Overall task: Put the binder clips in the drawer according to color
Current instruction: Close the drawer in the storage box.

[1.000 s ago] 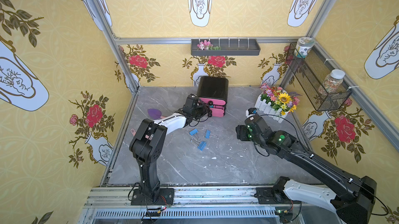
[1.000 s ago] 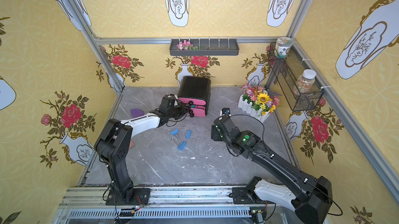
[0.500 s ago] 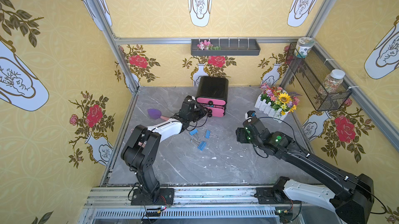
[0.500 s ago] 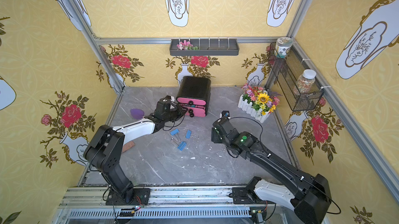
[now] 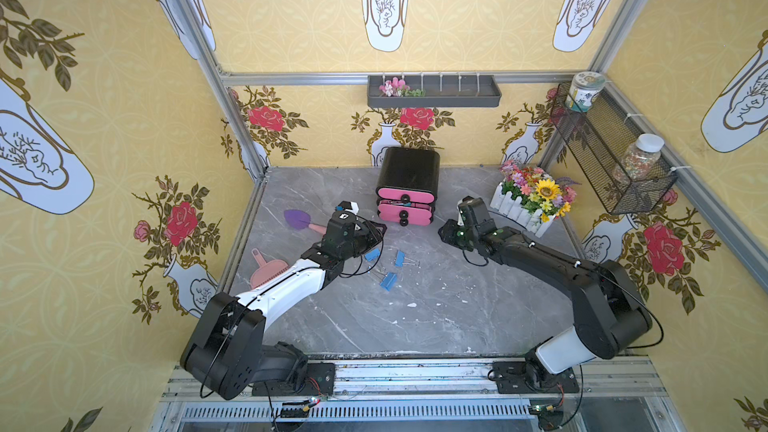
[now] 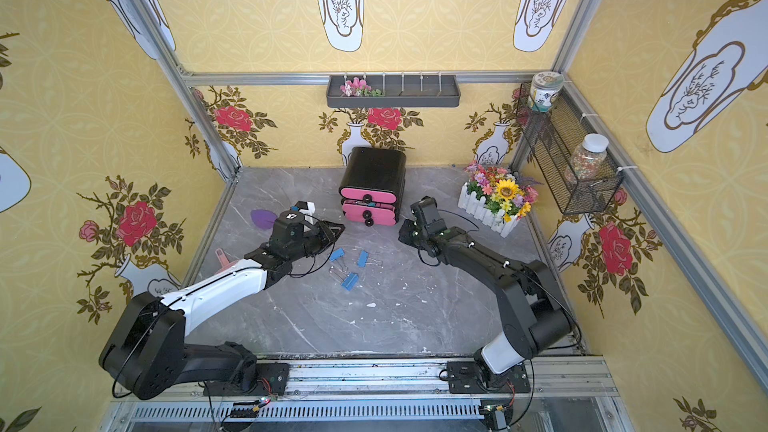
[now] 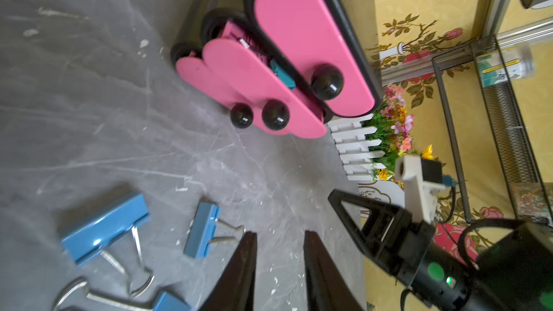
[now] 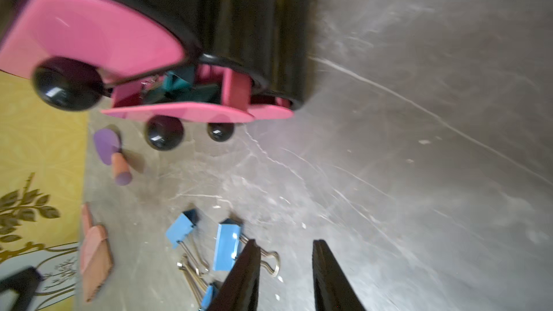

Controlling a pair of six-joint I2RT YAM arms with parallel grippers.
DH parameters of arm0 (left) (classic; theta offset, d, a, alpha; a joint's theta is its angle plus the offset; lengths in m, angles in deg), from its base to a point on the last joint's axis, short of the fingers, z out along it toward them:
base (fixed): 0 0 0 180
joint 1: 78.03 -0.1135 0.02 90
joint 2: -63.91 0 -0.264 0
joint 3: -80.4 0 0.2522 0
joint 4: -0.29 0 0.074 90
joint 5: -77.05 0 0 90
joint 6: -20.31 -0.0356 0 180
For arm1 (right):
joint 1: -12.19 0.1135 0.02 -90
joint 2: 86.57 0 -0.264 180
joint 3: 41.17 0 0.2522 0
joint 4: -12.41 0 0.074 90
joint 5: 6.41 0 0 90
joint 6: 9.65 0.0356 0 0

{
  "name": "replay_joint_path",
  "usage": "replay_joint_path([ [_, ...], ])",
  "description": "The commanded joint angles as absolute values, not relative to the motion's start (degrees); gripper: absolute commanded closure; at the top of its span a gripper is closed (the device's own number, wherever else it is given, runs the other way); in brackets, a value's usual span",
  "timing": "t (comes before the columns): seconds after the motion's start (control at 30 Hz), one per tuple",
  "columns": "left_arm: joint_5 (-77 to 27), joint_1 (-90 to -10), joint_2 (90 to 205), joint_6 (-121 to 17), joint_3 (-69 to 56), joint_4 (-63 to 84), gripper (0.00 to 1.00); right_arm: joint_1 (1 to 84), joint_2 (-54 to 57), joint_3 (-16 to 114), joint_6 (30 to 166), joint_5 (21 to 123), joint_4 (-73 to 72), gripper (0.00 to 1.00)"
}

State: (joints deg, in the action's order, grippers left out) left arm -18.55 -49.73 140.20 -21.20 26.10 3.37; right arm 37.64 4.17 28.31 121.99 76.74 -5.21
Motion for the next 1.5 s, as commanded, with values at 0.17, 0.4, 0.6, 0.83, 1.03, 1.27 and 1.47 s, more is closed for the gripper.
replay_joint_path([
  [0.17, -18.9, -49.8, 134.5, -18.5, 32.7, 4.8, 0.66, 37.6, 10.1, 30.2, 126.9, 70.9, 7.0, 0.65],
  [0.4, -19.5, -49.8, 133.3, -18.0, 33.7, 5.8, 0.66, 37.7, 15.2, 31.5, 129.9, 71.3, 12.3, 0.66],
  [0.6, -19.4, -49.8, 131.7, -17.9, 34.6, 6.9, 0.66, 37.5, 18.9, 32.7, 133.2, 72.6, 16.2, 0.65],
  [0.83, -19.2, -49.8, 130.4, -17.6, 36.1, 7.4, 0.66, 37.7, 21.9, 33.0, 137.1, 75.5, 22.0, 0.62],
  [1.03, -19.5, -49.8, 130.1, -17.8, 36.1, 7.8, 0.66, 38.1, 23.0, 31.6, 140.4, 78.4, 27.7, 0.58],
  [1.27, -19.7, -49.8, 129.8, -17.7, 36.5, 7.8, 0.66, 38.7, 25.4, 32.4, 143.7, 79.4, 30.9, 0.47],
  [1.47, -19.7, -49.8, 129.1, -17.3, 37.2, 7.8, 0.66, 39.3, 25.3, 33.0, 144.2, 80.4, 30.6, 0.4],
])
